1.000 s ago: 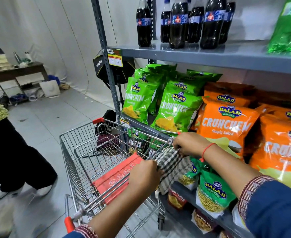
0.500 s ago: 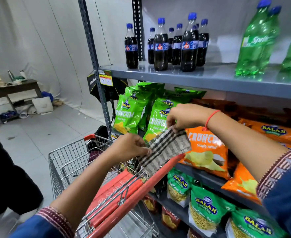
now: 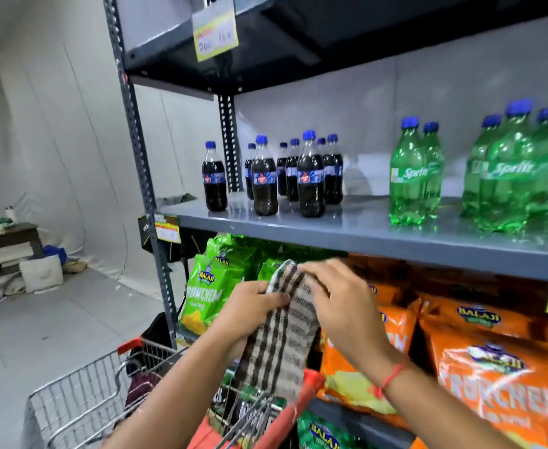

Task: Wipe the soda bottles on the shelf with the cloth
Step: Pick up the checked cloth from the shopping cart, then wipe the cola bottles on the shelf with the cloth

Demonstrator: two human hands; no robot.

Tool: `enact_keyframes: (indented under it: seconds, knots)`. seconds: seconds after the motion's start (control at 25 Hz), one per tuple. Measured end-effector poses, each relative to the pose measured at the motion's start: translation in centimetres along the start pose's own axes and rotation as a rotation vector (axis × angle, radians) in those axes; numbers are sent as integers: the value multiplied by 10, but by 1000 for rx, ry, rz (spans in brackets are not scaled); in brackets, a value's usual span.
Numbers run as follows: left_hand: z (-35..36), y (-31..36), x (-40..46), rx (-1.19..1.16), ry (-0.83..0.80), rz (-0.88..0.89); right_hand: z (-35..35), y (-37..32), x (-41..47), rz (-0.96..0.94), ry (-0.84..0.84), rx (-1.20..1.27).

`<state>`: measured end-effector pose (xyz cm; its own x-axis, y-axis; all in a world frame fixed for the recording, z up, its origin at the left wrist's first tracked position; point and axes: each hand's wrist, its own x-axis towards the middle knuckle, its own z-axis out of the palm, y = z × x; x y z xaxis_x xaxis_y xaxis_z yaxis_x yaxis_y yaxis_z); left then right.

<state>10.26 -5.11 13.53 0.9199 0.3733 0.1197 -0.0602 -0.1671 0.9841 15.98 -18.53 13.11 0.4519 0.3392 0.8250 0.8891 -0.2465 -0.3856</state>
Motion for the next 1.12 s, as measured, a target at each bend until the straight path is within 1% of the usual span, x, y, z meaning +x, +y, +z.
enact_keyframes:
  seconds: [0.04,0.08,0.16,0.2,0.28,0.36,0.4,0.44,0.48,0.52,0.6,0.64,0.68,0.72,0.76,0.84,0.96,1.04,1.12]
  knots:
    - [1,3,4,-113,-27,-5,8,0,-6,47,4,26]
    - [4,5,9,-186,-53,2,17,0,-9,80,-51,21]
    - [7,9,20,-309,-87,25,38,2,-6,79,-142,-23]
    - [6,12,25,-385,-105,32,46,3,1,75,-145,-27]
    - [-3,18,36,-542,-217,41,53,3,18,74,-89,11]
    - [-17,28,43,-631,-362,33,57,1,35,37,14,5]
    - [-25,32,50,-603,-395,54,58,-1,43,3,70,-33]
    - [-34,37,62,-540,-392,95,60,-2,52,-30,118,-77]
    - [-45,45,79,-441,-335,157,63,-4,62,-54,152,-116]
    - [-55,59,95,-342,-221,219,64,-7,71,-69,172,-145]
    - [-77,94,134,-241,51,353,71,-12,86,-75,169,-205]
    - [-87,110,154,-191,129,407,76,-14,92,-76,150,-236]
    - [-95,125,173,-120,169,437,81,-15,97,-84,116,-258]
    - [-101,137,191,-39,170,450,87,-16,101,-99,76,-278]
    - [-104,145,210,17,137,451,93,-15,105,-127,48,-306]
    - [-104,154,244,49,-8,411,104,-11,121,-197,34,-379]
    - [-98,158,273,-42,-160,333,114,-6,149,-183,85,-419]
    - [-96,159,280,-136,-216,289,117,-4,166,-110,114,-345]
    - [-95,161,285,-174,-249,263,122,5,180,-26,128,-265]
